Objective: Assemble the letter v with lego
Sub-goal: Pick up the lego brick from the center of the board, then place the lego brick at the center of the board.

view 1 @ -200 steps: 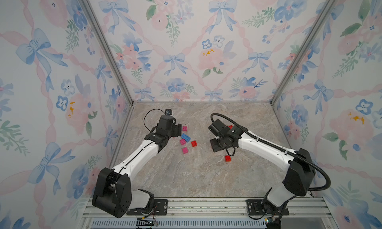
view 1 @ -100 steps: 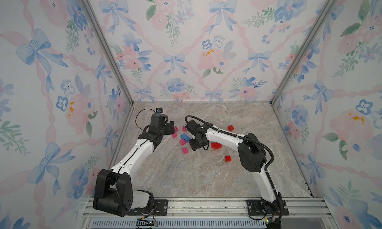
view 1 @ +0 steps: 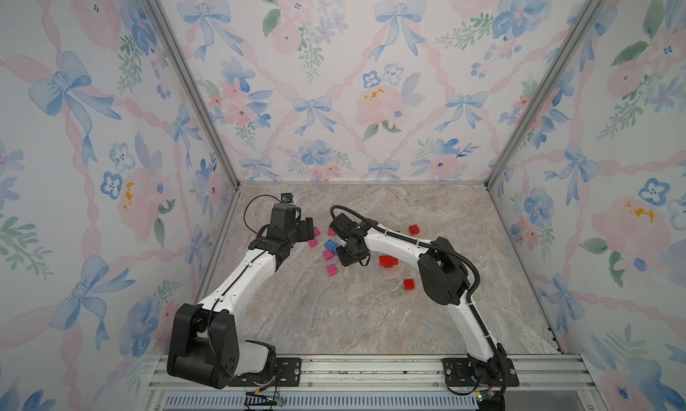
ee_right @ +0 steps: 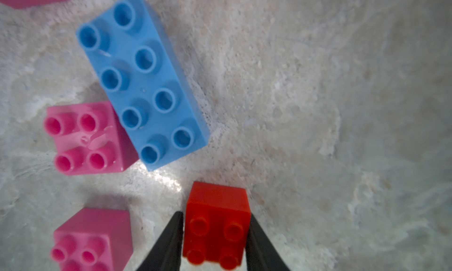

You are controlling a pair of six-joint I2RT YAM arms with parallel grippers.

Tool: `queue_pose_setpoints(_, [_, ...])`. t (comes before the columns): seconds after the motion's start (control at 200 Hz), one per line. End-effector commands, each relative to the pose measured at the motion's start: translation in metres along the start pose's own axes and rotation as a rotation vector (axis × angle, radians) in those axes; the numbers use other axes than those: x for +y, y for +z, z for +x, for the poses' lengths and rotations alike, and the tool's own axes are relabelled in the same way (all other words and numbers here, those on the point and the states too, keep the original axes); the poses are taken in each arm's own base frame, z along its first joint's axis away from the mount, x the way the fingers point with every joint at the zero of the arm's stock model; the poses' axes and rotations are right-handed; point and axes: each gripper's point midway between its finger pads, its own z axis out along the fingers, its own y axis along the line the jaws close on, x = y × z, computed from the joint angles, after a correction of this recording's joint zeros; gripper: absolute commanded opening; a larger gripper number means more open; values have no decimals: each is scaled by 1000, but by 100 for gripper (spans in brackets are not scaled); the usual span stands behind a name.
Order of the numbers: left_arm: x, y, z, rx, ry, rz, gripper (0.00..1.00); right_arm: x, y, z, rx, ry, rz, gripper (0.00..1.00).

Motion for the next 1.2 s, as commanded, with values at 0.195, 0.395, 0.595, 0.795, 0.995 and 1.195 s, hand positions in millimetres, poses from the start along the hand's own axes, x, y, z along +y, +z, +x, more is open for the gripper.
queue_pose_setpoints(0.195, [-2,-1,-1,-8,4,13,87,-33,-57,-5,-44,64,29,21])
queue_pose_setpoints(0.395, [-75,-20,19,7,14,161,87,-132,-135,74,-11,246,81,19])
queue_pose_setpoints(0.595, [-157,-39,48,-12,-9,242,86,-190,-138,178,166,323,113,19])
queue_pose_setpoints(0.795, [-191,-43,80,72,-70,350,87,-202,-101,200,179,384,77,17])
queue_pose_setpoints(0.995, [-184,-42,94,91,-152,377,85,-199,-80,211,241,399,70,30])
queue_pose_setpoints(1.195, [-186,-37,102,109,-155,385,85,-201,-83,209,251,398,92,54])
